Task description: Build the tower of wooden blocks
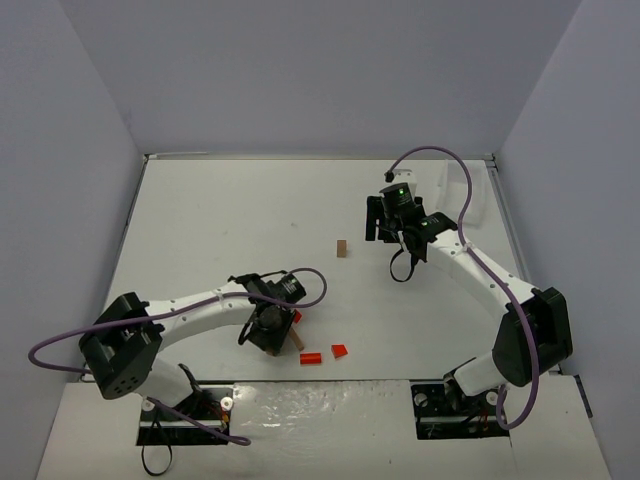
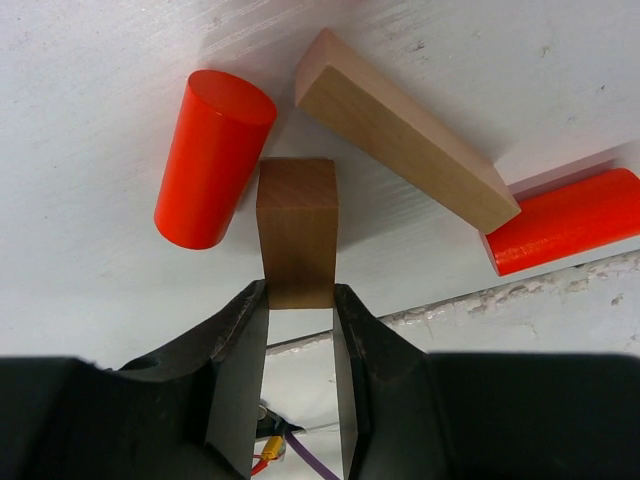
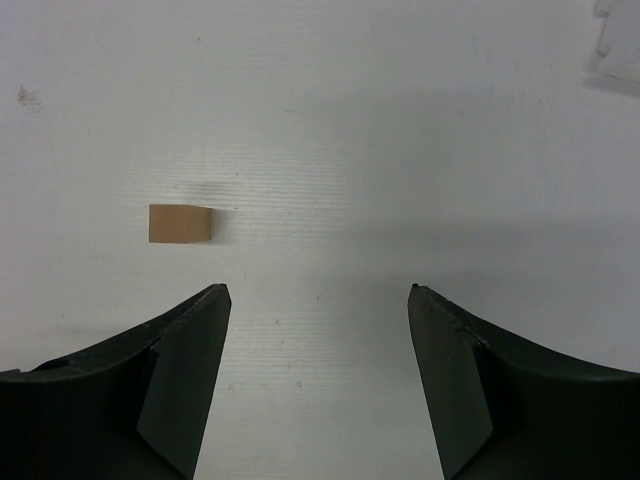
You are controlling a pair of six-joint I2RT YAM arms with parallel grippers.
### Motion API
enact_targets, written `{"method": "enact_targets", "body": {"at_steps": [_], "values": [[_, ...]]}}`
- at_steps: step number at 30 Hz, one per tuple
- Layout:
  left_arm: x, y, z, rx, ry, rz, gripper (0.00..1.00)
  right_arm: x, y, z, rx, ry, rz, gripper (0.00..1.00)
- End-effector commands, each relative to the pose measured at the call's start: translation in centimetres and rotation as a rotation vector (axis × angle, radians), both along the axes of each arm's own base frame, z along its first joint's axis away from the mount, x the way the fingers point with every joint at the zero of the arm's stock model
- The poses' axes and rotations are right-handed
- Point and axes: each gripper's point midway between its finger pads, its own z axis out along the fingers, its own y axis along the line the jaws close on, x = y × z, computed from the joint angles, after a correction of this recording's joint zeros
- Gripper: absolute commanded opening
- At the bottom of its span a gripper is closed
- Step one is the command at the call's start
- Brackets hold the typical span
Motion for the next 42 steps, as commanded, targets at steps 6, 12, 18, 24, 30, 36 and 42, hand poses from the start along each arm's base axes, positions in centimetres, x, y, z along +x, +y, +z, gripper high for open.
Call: {"method": "enact_targets", "body": {"at_steps": [6, 12, 18, 24, 30, 36, 42], "values": [[0.8, -0.7, 5.4, -0.099, -0.146, -0.014, 0.06, 0.7, 0.5, 4.5, 0.056, -0.123, 0.042, 0.69], [3.1, -0.4, 10.0, -0.161, -0.336, -0.053, 0.0, 0.4, 2.7, 8.6, 0.151, -0.18, 0.185, 0.69], [6.8, -0.2, 14.4, -0.128, -0.557, -0.176, 0.0, -0.8, 7.5, 11.6, 0.359, -0.136, 0.443, 0.69], [9.4, -1.7, 16.9, -0.132, -0.679, -0.263, 0.0, -2.3, 11.7, 12.8, 0.55, -0.034, 0.611, 0.68], [10.9, -3.9, 18.9, -0.214, -0.769, -0.281, 0.0, -4.1, 13.9, 13.0, 0.652, 0.05, 0.736, 0.68], [12.0, -5.5, 20.4, -0.281, -0.828, -0.3, 0.0, -5.6, 15.3, 12.1, 0.702, 0.127, 0.813, 0.68], [12.6, -7.1, 21.1, -0.337, -0.847, -0.333, 0.0, -6.8, 16.8, 12.0, 0.707, 0.151, 0.867, 0.67]]}}
